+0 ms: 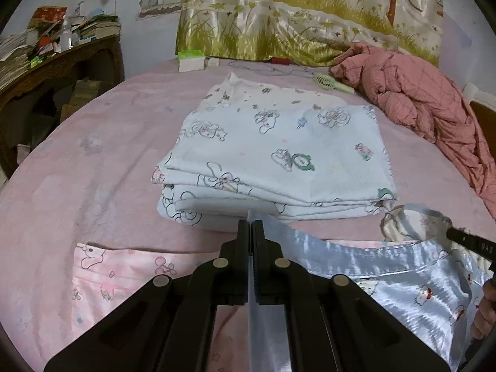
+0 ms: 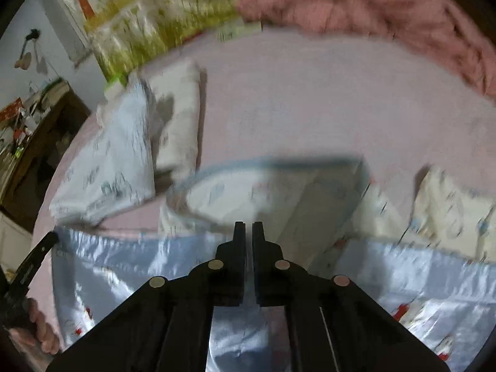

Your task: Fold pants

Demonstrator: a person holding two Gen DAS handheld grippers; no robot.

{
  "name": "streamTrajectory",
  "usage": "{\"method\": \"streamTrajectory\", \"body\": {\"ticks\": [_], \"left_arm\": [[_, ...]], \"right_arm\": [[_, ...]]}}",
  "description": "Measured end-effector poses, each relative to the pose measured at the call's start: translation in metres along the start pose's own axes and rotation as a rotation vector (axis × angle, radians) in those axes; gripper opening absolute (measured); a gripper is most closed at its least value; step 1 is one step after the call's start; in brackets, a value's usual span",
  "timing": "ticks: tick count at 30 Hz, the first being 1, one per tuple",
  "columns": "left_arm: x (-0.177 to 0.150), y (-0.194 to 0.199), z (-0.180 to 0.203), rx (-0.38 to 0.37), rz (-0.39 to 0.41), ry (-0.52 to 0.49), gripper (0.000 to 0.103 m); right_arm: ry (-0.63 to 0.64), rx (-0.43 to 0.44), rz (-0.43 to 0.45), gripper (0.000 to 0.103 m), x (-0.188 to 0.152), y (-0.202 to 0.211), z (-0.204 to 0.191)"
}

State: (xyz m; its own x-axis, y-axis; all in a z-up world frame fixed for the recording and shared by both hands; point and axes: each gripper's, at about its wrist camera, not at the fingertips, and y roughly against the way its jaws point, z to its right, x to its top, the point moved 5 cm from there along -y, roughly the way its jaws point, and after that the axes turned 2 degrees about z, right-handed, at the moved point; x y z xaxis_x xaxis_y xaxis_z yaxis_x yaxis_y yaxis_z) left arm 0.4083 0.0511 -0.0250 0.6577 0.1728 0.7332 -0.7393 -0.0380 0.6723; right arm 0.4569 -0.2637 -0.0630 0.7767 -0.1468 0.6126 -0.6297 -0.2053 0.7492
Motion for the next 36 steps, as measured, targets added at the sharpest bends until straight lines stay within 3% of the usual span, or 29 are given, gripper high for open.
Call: {"method": "streamTrajectory", "body": {"ticks": [3, 5, 7, 9, 10, 13, 15, 19, 21, 27, 33, 36], "left_arm": [[0.001, 0.002, 0.002, -0.004, 0.007, -0.004, 0.001], [0.001, -0.001, 0.002, 0.002, 0.001, -0.003, 0.001], [0.001, -0.003, 0.0, 0.004, -0.007, 0.002, 0.001], [0.0, -0.004, -0.001, 0.004, -0.011, 0.006, 0.001], [0.0, -0.004, -0.001, 0.004, -0.013, 0.008, 0.001], [-0.001, -0.004, -0.001, 0.008, -0.015, 0.006, 0.001], [-0.001, -0.005, -0.001, 0.01, -0.016, 0.004, 0.001], [-0.001, -0.004, -0.001, 0.006, -0.014, 0.0, 0.001], [-0.001, -0.004, -0.001, 0.002, -0.013, -0.004, 0.001], [0.0, -0.003, 0.001, 0.005, -0.004, -0.015, 0.001], [-0.011, -0.024, 0.003, 0.004, -0.071, -0.037, 0.002], [-0.016, -0.033, 0.003, 0.024, -0.095, -0.059, 0.007]], "right_arm": [[0.007, 0.051, 0.074, 0.003, 0.006, 0.014, -0.001], [0.0, 0.067, 0.059, 0.003, 0.007, 0.014, 0.0], [-0.01, 0.052, 0.031, 0.014, 0.006, 0.012, 0.004], [0.011, 0.066, -0.036, 0.046, 0.002, 0.003, 0.001], [0.025, 0.088, -0.042, 0.047, 0.0, 0.001, -0.002], [0.046, 0.064, -0.067, 0.047, -0.005, -0.005, -0.006], [0.064, 0.05, -0.111, 0.028, -0.01, -0.012, -0.01], [0.082, 0.024, -0.143, 0.013, -0.015, -0.02, -0.011], [0.089, 0.032, -0.109, 0.006, -0.013, -0.013, -0.014], [0.117, 0.035, 0.07, 0.004, -0.002, 0.011, -0.021], [0.089, -0.044, 0.048, 0.004, -0.006, -0.02, -0.008], [0.092, -0.089, 0.039, 0.007, -0.01, -0.032, -0.006]]}}
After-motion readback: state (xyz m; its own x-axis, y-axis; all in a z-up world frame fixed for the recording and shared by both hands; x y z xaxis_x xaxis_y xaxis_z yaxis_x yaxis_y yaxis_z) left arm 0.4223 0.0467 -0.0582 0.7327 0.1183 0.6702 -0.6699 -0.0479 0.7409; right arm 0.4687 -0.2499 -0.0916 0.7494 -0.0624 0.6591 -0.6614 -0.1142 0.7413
